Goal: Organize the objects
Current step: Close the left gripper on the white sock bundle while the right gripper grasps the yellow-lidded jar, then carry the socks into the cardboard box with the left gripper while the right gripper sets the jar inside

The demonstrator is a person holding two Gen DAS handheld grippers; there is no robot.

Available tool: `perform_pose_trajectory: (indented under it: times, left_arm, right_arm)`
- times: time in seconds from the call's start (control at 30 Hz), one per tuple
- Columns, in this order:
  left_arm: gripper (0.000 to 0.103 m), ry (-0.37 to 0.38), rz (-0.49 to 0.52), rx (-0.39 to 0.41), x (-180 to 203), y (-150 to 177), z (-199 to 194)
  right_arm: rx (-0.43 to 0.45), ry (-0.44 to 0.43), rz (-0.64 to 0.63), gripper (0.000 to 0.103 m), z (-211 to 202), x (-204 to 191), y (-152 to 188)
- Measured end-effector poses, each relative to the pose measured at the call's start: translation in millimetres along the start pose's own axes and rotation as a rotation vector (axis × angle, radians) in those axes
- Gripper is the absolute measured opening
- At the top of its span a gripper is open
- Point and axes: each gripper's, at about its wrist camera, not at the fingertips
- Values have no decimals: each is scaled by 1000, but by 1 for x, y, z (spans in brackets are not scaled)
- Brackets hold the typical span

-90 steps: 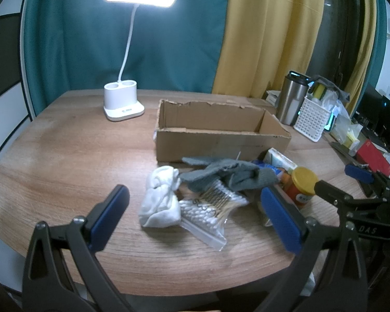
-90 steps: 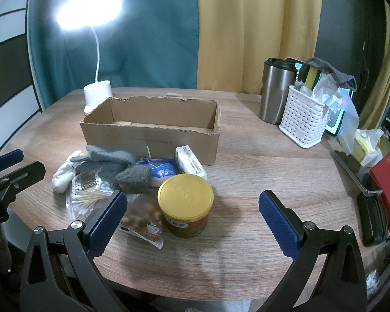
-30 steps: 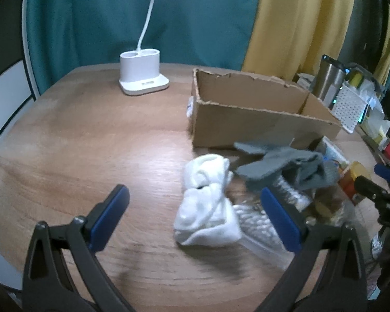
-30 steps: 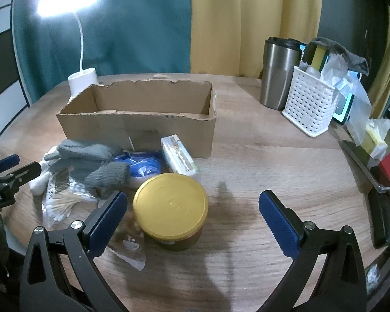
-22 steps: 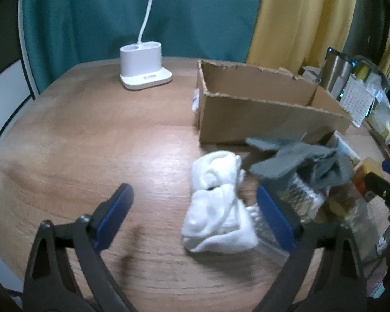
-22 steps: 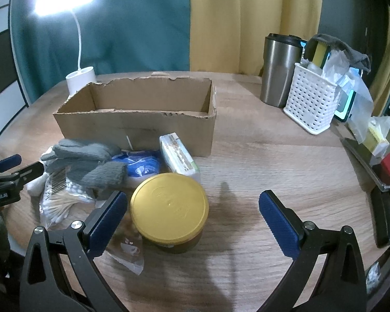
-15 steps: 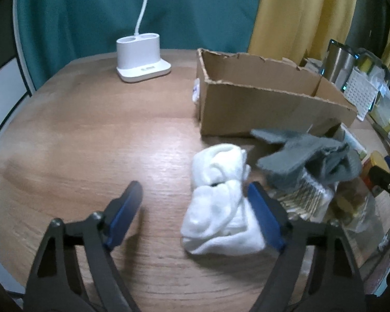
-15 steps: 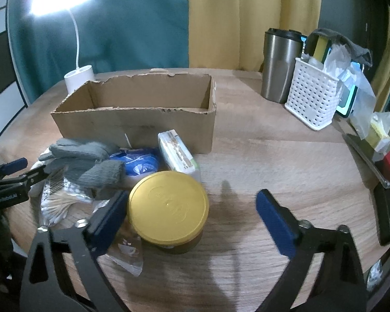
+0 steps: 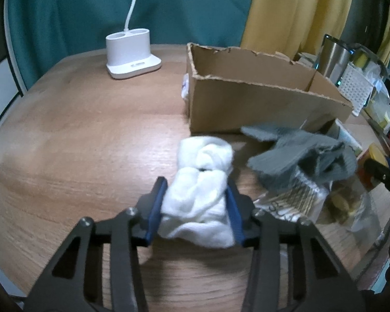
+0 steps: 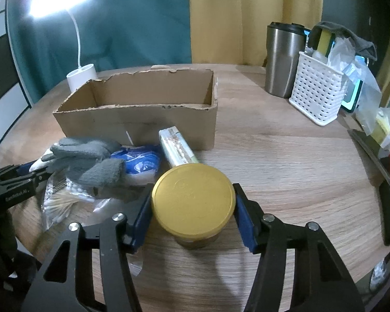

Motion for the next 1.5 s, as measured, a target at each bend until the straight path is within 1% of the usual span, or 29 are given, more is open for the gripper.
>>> perform_pose_trajectory:
  times: [0.3,0.67,1.07,1.5]
  left_arm:
    - [43,14,-14,20,4,0,-16]
    - [42,24,-25,80,7,-10,-46]
    - [42,60,7,138,25,-27,-71]
    - [42,98,38,150,46,-48,-70]
  right_arm:
    - [35,-4,2,61,-15,4,-4]
    - [78,5,-1,61,-36,8,-17]
    - [115,8,-11,60,-51,13,-37]
    - [127,1,-26,60,-50,17,-56]
Point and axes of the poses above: each gripper's, at about its wrist camera, not at the fingertips, and z roughly the way its jaws point, x to its right, y to its underside, and after that the axes turned 8 degrees about -x, right-handed
